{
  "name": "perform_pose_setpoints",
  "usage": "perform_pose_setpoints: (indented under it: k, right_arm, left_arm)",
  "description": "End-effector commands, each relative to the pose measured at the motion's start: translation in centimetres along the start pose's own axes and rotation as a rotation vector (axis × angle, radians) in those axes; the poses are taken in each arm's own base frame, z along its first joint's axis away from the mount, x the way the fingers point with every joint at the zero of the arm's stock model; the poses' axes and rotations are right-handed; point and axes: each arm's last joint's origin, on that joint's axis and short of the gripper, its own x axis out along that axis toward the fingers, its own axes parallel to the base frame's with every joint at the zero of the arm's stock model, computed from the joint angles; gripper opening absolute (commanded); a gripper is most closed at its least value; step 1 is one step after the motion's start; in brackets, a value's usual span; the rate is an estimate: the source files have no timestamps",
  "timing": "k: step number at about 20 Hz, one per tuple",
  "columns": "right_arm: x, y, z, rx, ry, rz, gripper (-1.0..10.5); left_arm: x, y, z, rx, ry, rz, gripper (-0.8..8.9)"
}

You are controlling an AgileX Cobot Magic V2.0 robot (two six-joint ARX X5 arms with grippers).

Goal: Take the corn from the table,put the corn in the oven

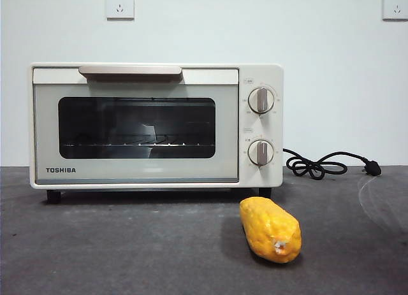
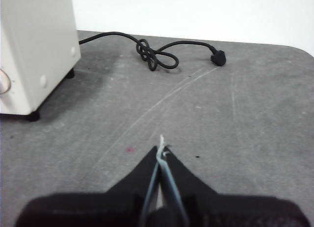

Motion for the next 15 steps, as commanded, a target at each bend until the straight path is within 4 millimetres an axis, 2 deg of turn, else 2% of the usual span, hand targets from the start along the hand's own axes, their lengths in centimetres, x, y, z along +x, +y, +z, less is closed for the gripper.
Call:
perform_pose_setpoints:
  k: [1, 4, 7, 15]
  right_arm:
    - [0.10, 0.11, -0.23, 0.162, 0.001, 0.031, 0.0]
    - [0.09, 0.17, -0.21, 0.459, 0.008, 0.054, 0.0]
    - [0.09, 0.14, -0.21, 0.610, 0.009, 0.042, 0.0]
    - [0.10, 0.08, -0.22, 0.621, 0.006, 0.023, 0.0]
  left_arm:
    - [0.07, -0.11, -0.11, -0.061, -0.004, -0.035, -0.03]
    - [0.05, -0.37, -0.15, -0.229, 0.016, -0.122, -0.04]
    - [0.03, -0.53, -0.11, -0.332, 0.029, -0.176, -0.03]
    - [0.02, -0.54, -0.04, -0.381, 0.029, -0.181, -0.04]
